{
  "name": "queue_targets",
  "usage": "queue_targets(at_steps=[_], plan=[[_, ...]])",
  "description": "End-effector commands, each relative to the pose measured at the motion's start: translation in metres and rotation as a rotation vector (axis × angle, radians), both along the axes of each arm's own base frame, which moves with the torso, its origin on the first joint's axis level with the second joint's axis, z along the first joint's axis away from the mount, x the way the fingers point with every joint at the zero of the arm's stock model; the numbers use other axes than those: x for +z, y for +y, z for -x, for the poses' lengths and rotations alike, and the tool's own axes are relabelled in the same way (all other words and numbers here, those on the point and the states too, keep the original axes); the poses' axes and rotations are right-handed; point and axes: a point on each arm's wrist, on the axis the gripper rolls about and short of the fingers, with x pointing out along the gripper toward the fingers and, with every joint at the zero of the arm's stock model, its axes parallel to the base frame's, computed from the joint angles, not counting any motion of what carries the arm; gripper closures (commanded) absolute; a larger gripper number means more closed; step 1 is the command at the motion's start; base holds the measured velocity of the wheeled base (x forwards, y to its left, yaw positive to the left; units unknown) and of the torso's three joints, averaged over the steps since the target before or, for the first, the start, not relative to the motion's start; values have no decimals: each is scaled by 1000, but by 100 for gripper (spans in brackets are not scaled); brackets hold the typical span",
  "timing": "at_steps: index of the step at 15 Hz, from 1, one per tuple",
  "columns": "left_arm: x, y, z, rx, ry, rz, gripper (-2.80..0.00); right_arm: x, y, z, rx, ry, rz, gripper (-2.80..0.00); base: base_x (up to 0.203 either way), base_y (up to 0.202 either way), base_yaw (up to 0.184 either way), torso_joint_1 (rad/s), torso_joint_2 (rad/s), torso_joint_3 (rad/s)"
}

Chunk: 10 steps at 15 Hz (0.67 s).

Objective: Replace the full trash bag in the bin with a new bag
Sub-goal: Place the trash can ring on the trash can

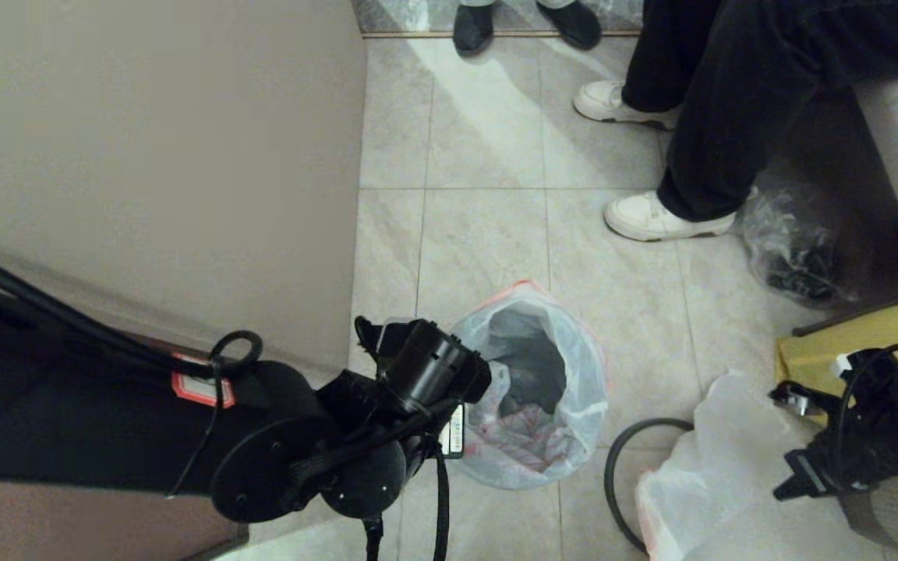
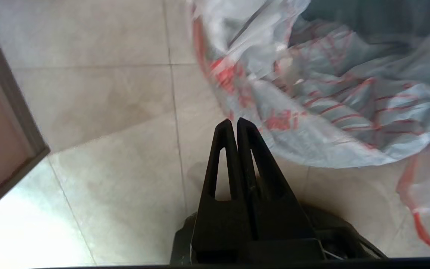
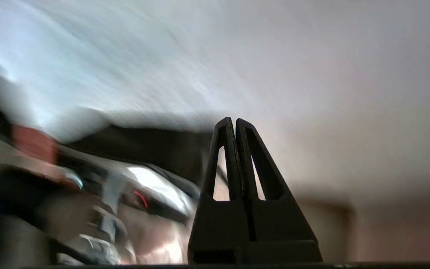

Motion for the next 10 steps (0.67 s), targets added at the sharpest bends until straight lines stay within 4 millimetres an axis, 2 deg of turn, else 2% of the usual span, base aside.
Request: queue_targets(at_steps=[1, 3, 5, 8, 10], plan=[[-6, 3, 0, 14, 7, -8, 0, -1, 19, -24, 28, -88, -64, 0, 0, 0, 0, 0, 0, 0], [-3, 7, -2, 27, 2, -4, 0, -18, 40, -37, 59, -34, 10, 0, 0, 0, 0, 0, 0, 0], [0, 14, -8, 54, -4, 2, 0, -37, 48, -44, 102, 122, 157, 0, 0, 0, 0, 0, 0, 0], [1, 23, -11, 82, -5, 7, 0, -59, 50, -62, 145, 232, 186, 0, 0, 0, 0, 0, 0, 0], [0, 24, -13, 90, -2, 5, 0, -74, 36, -57, 155, 313, 208, 0, 0, 0, 0, 0, 0, 0]])
